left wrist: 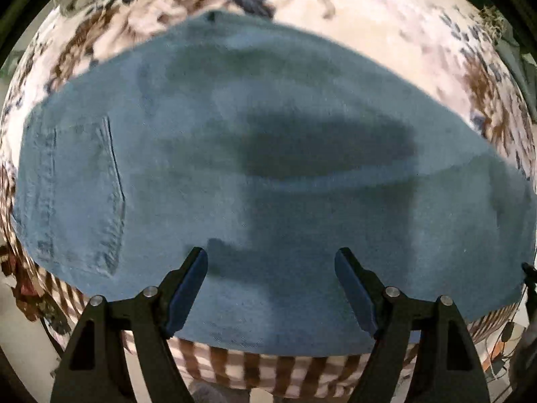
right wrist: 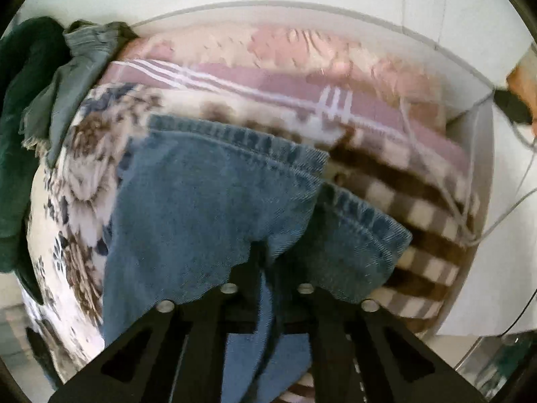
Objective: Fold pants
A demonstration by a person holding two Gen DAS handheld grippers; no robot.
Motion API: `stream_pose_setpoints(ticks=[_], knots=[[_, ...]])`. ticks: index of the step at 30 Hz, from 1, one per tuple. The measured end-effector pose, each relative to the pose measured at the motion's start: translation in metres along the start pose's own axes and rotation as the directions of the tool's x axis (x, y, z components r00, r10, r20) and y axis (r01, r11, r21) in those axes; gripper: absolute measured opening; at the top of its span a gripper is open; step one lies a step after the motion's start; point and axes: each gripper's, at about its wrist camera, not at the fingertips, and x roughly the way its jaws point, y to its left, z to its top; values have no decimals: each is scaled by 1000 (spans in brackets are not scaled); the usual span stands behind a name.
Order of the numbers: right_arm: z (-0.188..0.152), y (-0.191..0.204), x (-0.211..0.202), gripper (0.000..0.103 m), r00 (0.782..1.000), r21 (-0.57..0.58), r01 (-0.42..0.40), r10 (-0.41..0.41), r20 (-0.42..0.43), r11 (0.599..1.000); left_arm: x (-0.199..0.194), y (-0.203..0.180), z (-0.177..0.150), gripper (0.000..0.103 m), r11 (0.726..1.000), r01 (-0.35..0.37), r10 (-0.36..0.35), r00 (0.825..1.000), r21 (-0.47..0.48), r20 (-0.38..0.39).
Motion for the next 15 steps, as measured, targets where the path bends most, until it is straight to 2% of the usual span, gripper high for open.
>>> stream_pose_setpoints(ticks=[3,6,9,11,13,15], knots=[[-8,6,-32,4,997,-91,30,-24,68,995,5,7,-9,77,1000,-14,13,999,-12,-36],[-12,-7,-47,4,996,-81,55,-48,77,995,11,15,-17,77,999,-31,30,998,-10,-53],[-12,-30,-36,4,995,-47,95,-94,24,994,19,20,-23,77,1000,-26,25,998,-16,-58],[-11,-49,-19,5,995,-5,68,-68,-75,998,30,19,-15,79,1000,-20,19,998,-16,-63],[-6,-57,-18,14,995,31,34,-31,-100,999,41,18,-4,92,1000,-23,22,998,-4,-64],[0,-58,-27,28,996,33,33,-30,-80,999,51,20,2,103,1000,-8,8,998,-1,-60]])
